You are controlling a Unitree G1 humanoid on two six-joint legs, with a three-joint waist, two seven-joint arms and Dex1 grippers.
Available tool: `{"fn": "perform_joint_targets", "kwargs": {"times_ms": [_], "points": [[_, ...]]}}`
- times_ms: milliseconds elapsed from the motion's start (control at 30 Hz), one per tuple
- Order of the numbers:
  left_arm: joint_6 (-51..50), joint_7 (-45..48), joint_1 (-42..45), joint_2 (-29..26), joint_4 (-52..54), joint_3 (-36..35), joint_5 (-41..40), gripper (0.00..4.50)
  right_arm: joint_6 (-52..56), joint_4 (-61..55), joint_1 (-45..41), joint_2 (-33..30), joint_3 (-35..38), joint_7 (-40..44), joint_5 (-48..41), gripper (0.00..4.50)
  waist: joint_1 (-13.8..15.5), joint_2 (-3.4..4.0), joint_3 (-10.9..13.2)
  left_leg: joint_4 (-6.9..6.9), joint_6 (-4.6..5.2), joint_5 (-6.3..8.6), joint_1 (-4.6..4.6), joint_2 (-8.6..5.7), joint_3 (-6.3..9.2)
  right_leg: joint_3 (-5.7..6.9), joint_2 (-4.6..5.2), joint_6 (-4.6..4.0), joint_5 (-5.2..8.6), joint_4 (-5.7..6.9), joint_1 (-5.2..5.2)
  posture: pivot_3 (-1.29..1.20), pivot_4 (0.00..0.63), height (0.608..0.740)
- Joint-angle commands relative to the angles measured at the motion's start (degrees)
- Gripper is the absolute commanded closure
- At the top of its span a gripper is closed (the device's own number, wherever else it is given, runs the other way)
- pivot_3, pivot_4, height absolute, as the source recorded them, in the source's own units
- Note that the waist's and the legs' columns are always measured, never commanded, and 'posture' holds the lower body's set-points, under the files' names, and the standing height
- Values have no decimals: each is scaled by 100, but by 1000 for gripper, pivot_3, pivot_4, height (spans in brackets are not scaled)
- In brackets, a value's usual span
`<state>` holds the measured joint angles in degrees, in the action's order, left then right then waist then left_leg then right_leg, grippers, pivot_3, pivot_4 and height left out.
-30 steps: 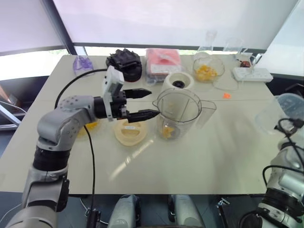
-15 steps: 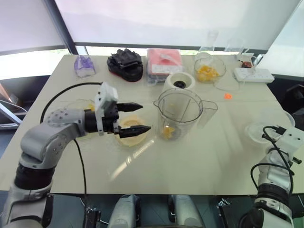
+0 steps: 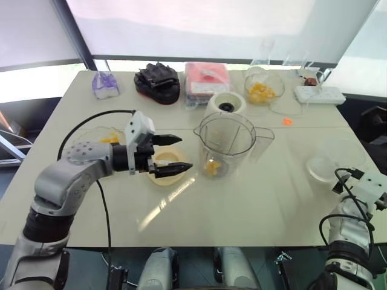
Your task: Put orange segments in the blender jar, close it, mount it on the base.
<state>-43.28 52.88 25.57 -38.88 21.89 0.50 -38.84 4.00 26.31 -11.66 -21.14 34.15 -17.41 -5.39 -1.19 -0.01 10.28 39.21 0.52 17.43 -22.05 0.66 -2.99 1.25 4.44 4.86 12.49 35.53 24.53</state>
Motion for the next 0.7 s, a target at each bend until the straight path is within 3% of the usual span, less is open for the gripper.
{"fn": "perform_joint_targets", "kwargs": {"times_ms": [33,433,700], "points": [[98,-3,107,28,57,-30,-4,0,99,-625,255,80,-13,-81,-30,55,15,0,0,0,0,0,0,0,1,0,0,0,0,0,0,0,150,740],[341,211,296,131,-504,116,247,0,155,-2929,1586,493,-187,74,83,55,21,1,-1,0,0,0,-3,2,1,1,1,-2,2,-6,0,0,150,740],[1463,1057,782,-543,-2144,389,1359,0,463,-5679,3827,1125,-574,722,246,55,47,1,-1,-11,0,1,-7,19,13,11,-17,-6,7,-6,9,0,150,740]]}}
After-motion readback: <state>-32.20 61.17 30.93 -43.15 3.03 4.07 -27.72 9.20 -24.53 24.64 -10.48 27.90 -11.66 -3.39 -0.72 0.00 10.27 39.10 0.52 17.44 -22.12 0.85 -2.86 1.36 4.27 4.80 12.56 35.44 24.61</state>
